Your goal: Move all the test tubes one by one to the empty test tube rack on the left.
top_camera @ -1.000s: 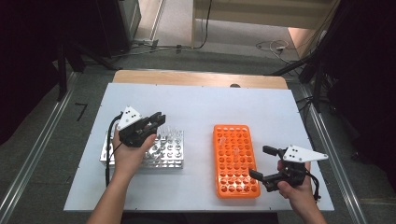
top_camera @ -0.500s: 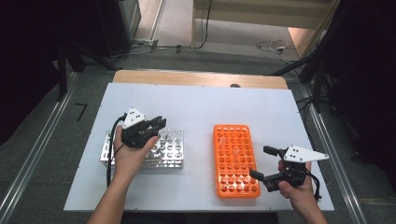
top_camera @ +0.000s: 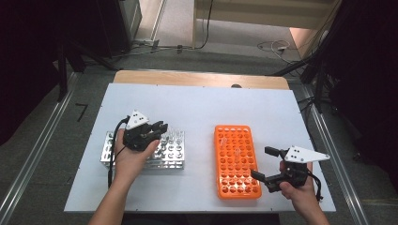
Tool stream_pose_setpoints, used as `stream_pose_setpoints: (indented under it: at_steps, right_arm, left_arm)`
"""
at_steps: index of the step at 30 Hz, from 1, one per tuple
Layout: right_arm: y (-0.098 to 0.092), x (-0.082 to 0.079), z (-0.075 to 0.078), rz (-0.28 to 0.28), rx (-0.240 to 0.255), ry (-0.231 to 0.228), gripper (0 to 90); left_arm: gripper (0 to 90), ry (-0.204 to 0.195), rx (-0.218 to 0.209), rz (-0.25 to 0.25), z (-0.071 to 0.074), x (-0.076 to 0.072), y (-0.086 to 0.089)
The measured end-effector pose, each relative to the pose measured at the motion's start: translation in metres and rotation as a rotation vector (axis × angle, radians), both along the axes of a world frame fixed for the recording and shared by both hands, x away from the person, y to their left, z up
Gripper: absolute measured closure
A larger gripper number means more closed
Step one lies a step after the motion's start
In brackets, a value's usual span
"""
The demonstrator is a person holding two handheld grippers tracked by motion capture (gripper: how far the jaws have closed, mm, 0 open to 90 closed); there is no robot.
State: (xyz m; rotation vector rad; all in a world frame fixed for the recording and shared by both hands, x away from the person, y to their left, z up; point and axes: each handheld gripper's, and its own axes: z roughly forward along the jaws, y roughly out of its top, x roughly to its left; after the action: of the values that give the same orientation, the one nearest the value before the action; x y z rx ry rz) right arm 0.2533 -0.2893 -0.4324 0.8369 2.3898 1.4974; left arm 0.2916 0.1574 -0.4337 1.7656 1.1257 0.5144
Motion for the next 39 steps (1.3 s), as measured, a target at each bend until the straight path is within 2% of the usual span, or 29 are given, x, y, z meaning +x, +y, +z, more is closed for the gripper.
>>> stream_pose_setpoints:
  at_steps: [11,16,22,27,32,37,39]
  right_arm:
    - [0.000,0.001,-0.001,0.002,-0.008,0.002,0.0]
    - [0.001,0.001,-0.001,0.002,-0.005,0.002,0.0]
    - [0.001,0.002,-0.001,-0.013,-0.006,0.000,0.0]
    - [0.004,0.006,-0.003,-0.009,0.011,0.004,5.6]
    - [0.009,0.012,-0.005,-0.002,0.017,0.018,14.7]
    - [0.017,0.020,-0.010,0.019,0.015,0.038,22.1]
    - [0.021,0.023,-0.012,0.026,0.008,0.042,24.1]
  left_arm:
    - [71.4,0.030,0.000,-0.011,-0.001,0.001,0.000]
    - [67.9,0.027,-0.022,-0.007,0.001,-0.001,0.003]
    - [60.7,-0.014,-0.068,-0.018,0.007,-0.007,0.007]
    - [54.8,-0.060,-0.111,-0.043,0.015,-0.018,0.007]
    - [46.3,-0.076,-0.125,-0.084,0.022,-0.028,0.001]
    - [35.4,-0.093,-0.118,-0.118,0.024,-0.036,-0.011]
    - [34.3,-0.099,-0.119,-0.136,0.025,-0.039,-0.015]
